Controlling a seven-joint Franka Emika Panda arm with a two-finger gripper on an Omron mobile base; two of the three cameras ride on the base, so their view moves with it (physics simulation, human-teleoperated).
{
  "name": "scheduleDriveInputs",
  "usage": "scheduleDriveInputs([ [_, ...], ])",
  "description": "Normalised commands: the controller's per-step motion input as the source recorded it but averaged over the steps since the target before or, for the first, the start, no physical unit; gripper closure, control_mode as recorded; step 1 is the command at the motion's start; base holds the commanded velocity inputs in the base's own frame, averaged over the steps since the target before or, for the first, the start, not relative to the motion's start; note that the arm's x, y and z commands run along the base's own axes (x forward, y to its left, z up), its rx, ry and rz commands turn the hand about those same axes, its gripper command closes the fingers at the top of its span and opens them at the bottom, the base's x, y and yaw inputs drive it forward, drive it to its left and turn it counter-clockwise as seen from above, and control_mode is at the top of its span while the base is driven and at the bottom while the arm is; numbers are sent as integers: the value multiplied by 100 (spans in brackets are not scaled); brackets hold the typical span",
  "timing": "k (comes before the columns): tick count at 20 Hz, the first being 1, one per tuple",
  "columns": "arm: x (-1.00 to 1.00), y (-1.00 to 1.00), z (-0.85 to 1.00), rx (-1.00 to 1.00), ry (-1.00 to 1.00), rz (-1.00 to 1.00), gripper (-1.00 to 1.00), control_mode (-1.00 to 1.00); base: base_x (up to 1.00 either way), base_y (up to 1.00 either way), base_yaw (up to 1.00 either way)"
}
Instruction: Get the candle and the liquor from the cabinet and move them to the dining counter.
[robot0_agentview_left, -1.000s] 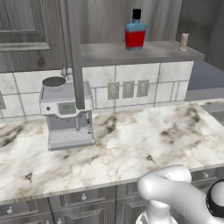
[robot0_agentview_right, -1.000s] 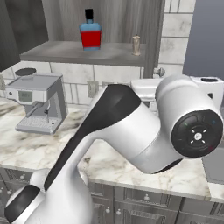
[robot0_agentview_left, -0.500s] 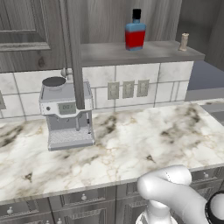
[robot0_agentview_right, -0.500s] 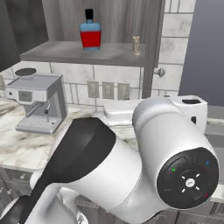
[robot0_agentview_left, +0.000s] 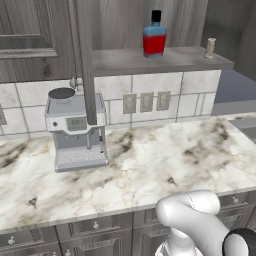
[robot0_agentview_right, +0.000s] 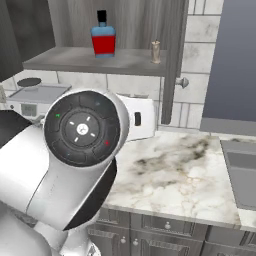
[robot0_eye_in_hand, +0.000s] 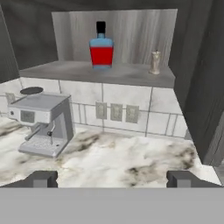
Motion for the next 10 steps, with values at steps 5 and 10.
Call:
scheduleDriveInputs([
  [5,37,76,0,0,3,-9,-100,-100,0,0,0],
  [10,44,64,0,0,0,-20,-100,-100,0,0,0],
])
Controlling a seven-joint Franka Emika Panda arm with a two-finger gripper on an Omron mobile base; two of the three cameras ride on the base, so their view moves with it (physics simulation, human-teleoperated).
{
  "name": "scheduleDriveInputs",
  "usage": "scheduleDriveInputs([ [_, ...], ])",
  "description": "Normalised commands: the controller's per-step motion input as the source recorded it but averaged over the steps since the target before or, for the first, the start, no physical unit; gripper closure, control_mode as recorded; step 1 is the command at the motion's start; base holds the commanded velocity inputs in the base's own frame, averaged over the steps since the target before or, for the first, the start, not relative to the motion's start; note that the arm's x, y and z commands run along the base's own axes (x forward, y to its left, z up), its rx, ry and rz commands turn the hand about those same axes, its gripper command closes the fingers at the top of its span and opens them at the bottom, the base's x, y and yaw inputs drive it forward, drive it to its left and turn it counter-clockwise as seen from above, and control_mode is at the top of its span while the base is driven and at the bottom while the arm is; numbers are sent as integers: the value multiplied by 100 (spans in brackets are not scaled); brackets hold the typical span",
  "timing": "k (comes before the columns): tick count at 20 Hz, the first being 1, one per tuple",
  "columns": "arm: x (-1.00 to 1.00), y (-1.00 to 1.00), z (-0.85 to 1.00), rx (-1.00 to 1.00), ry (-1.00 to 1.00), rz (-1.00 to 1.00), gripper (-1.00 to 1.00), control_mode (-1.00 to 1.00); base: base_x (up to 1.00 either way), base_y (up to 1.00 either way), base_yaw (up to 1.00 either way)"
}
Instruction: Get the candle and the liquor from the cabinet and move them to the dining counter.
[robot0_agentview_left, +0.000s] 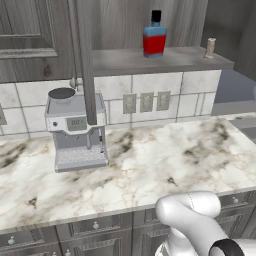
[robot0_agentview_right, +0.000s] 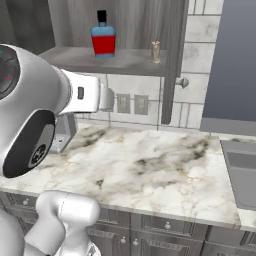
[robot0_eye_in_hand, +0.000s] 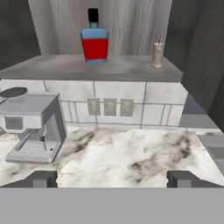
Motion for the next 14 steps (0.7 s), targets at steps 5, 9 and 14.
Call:
scheduleDriveInputs([
  [5,41,29,0,0,0,-18,-100,-100,0,0,0],
  [9,35,9,2,0,0,-18,-100,-100,0,0,0],
  [14,27,-1,3,0,0,-13,-100,-100,0,0,0],
])
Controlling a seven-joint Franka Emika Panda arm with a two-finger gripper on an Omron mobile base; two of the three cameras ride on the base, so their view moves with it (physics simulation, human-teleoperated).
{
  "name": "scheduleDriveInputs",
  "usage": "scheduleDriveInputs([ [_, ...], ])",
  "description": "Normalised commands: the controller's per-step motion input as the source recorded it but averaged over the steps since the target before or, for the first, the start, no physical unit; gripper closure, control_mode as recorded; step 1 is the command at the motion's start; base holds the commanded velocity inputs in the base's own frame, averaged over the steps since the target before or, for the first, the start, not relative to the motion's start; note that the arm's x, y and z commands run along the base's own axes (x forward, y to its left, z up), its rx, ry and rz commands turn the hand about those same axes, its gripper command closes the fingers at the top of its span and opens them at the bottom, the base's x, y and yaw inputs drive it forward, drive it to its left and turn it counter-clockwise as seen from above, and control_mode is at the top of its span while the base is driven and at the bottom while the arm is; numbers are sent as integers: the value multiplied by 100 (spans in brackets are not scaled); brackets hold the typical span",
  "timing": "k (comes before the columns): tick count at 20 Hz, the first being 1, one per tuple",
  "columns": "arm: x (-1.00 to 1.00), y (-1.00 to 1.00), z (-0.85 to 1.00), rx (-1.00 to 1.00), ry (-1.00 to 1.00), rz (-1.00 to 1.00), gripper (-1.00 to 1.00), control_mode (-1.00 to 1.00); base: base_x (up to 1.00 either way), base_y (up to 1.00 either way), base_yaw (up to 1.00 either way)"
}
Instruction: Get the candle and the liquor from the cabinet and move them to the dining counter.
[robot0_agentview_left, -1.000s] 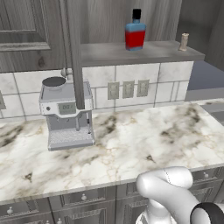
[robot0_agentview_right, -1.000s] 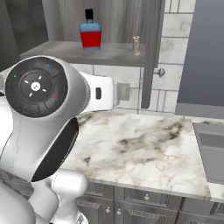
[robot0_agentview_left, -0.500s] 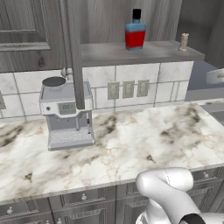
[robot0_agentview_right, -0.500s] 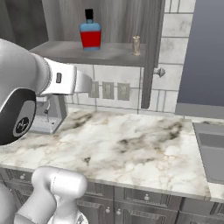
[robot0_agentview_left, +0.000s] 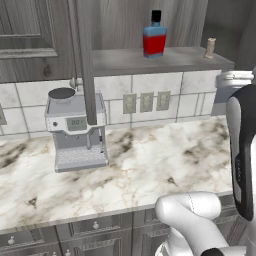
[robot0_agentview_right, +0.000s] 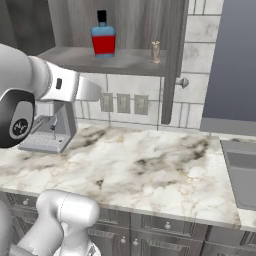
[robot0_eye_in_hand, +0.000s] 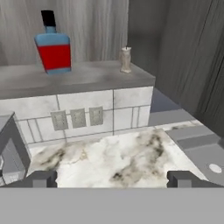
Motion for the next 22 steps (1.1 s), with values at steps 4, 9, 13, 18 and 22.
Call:
scheduleDriveInputs([
  [4,29,0,0,0,0,-12,-100,-100,0,0,0],
  [9,36,0,8,0,0,-11,-100,-100,0,0,0],
  [13,19,0,18,0,0,-7,-100,-100,0,0,0],
  [18,17,0,17,0,0,-2,-100,-100,0,0,0],
  [22,18,0,10,0,0,-1,-100,-100,0,0,0],
])
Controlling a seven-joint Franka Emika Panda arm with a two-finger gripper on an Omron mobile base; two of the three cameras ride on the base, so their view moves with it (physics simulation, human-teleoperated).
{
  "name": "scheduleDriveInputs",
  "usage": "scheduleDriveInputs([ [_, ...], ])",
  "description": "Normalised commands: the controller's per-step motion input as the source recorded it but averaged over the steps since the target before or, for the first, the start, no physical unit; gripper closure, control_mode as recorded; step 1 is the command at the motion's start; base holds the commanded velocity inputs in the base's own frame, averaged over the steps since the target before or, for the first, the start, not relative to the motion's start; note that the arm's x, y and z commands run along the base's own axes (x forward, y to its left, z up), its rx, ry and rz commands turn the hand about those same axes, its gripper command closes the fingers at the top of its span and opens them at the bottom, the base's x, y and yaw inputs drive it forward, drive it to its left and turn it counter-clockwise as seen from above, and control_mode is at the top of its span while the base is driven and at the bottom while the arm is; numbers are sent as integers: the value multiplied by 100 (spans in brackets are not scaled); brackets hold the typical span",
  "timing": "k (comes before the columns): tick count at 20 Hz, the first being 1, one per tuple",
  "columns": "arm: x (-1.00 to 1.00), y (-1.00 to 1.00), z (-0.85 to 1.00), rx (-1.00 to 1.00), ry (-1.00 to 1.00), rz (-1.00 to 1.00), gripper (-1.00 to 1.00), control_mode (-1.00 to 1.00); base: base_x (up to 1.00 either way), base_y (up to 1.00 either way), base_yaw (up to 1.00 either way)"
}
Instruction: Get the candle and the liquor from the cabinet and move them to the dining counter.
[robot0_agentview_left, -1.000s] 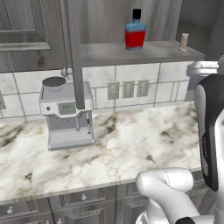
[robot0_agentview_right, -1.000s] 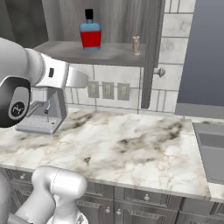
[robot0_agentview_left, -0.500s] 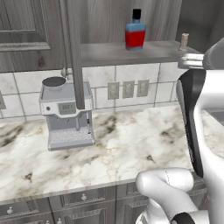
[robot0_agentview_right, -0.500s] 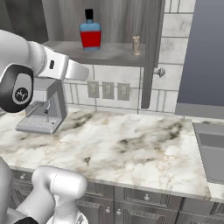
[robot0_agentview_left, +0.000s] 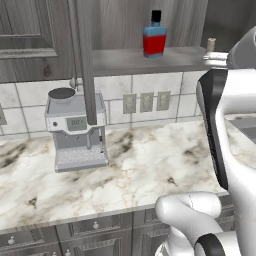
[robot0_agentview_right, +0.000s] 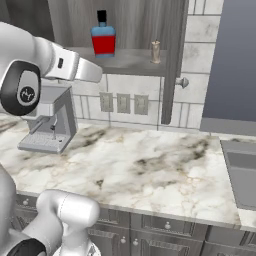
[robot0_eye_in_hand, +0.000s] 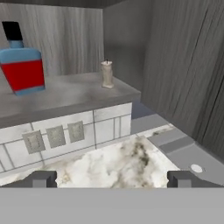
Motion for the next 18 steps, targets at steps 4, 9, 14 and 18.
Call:
scheduleDriveInputs([
  [4,21,0,2,-2,-2,0,-100,-100,0,0,0],
  [9,20,0,0,-3,-4,0,-100,-100,0,0,0],
  [14,12,-1,0,-3,-7,0,-100,-100,0,0,0],
  [18,12,-14,0,0,-4,0,-100,-100,0,0,0],
])
